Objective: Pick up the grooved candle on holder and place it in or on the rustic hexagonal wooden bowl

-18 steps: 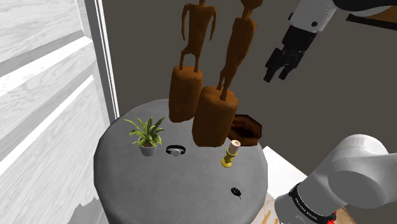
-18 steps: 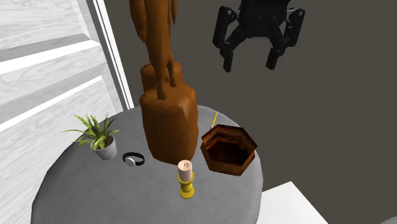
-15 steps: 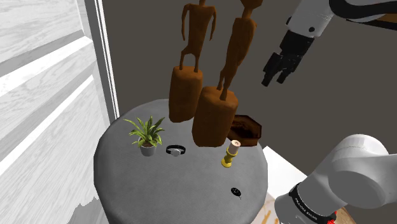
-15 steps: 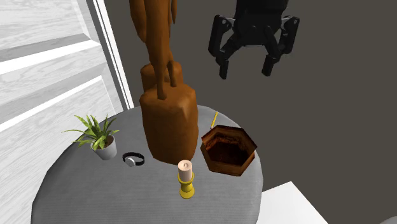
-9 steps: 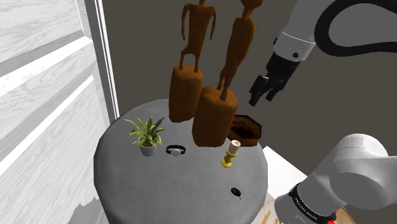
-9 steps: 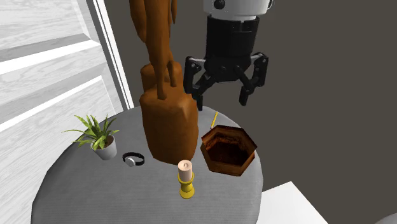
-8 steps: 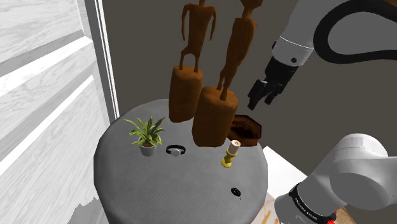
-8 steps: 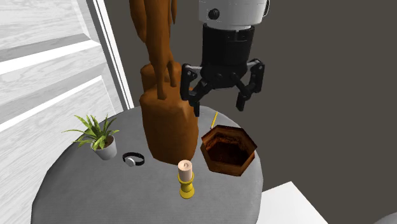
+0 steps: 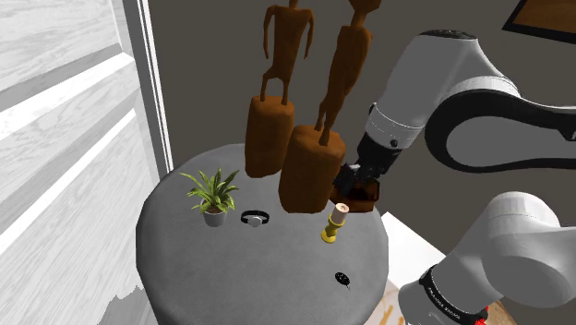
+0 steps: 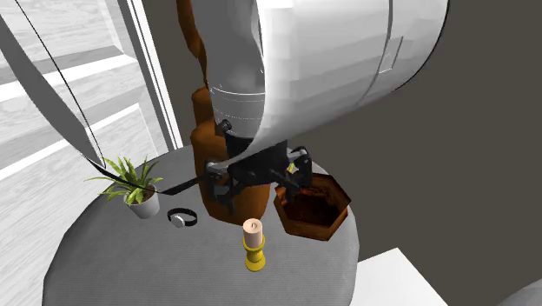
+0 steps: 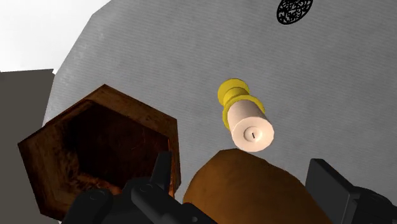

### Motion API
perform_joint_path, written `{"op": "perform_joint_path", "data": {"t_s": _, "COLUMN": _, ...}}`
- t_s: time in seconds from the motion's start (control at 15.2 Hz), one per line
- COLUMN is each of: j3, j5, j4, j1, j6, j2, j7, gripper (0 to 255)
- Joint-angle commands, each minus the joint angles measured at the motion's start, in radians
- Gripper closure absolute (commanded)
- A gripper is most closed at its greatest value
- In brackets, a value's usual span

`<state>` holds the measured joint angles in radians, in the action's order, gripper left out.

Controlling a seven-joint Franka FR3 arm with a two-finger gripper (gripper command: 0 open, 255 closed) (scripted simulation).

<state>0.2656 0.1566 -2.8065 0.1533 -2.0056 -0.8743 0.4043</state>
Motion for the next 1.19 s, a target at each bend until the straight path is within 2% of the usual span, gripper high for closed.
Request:
{"op": "perform_joint_path", "data": {"t_s": 0.0, "j3": 0.050, "j5": 0.029, "j4": -0.041, "j1": 0.026, "j6": -0.062, "j2": 0.016, "j7": 0.044, "gripper": 0}}
{"op": "perform_joint_path", "data": {"t_s": 0.59, "j3": 0.086, "j5": 0.053, "j4": -0.116, "j1": 0.030, "j6": -0.216, "j2": 0.096, "j7": 0.055, "gripper": 0}}
{"op": "perform_joint_path", "data": {"t_s": 1.06, "j3": 0.086, "j5": 0.053, "j4": -0.116, "j1": 0.030, "j6": -0.216, "j2": 0.096, "j7": 0.055, "gripper": 0}}
{"op": "perform_joint_path", "data": {"t_s": 1.12, "j3": 0.086, "j5": 0.053, "j4": -0.116, "j1": 0.030, "j6": -0.216, "j2": 0.096, "j7": 0.055, "gripper": 255}}
